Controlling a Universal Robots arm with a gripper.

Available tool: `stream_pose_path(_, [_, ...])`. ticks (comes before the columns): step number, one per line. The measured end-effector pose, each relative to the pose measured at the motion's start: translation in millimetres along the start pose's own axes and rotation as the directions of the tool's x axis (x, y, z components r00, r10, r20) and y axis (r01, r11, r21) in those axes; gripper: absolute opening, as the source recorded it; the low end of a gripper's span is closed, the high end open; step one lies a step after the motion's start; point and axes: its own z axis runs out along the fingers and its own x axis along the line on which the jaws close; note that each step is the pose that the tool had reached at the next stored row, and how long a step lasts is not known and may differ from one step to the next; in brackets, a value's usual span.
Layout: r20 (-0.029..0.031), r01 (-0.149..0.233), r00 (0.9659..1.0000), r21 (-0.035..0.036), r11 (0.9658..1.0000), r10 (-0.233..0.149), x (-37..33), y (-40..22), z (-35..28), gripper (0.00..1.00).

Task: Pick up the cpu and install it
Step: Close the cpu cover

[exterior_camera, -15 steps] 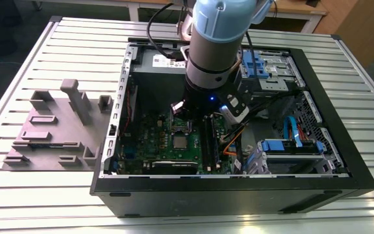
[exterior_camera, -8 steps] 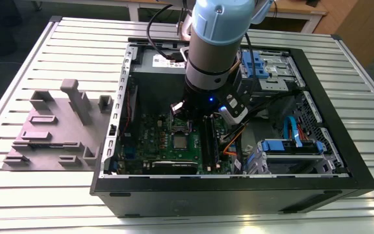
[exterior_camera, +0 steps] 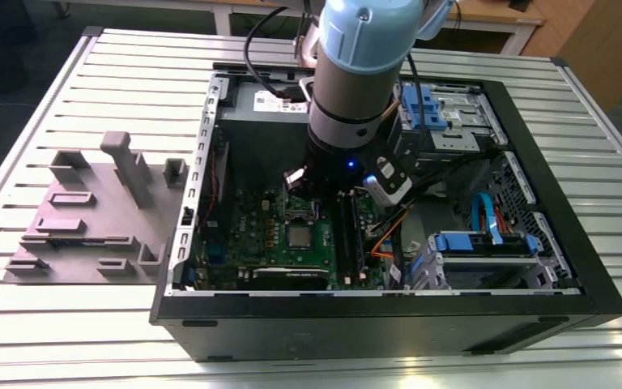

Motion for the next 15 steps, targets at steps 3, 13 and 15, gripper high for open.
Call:
stream_pose_path(3, [0.0007, 0.0, 1.0, -0.0018, 1.0, 0.0, 1.3, 0.5, 0.0, 0.1])
stream_pose_path(13, [0.0018, 0.0, 1.0, -0.005, 1.0, 0.0, 3.2, 1.4, -3.3, 0.1])
stream_pose_path(15, [0.0018, 0.0, 1.0, -0.0051, 1.0, 0.0, 2.9, 1.4, -6.4, 0.1])
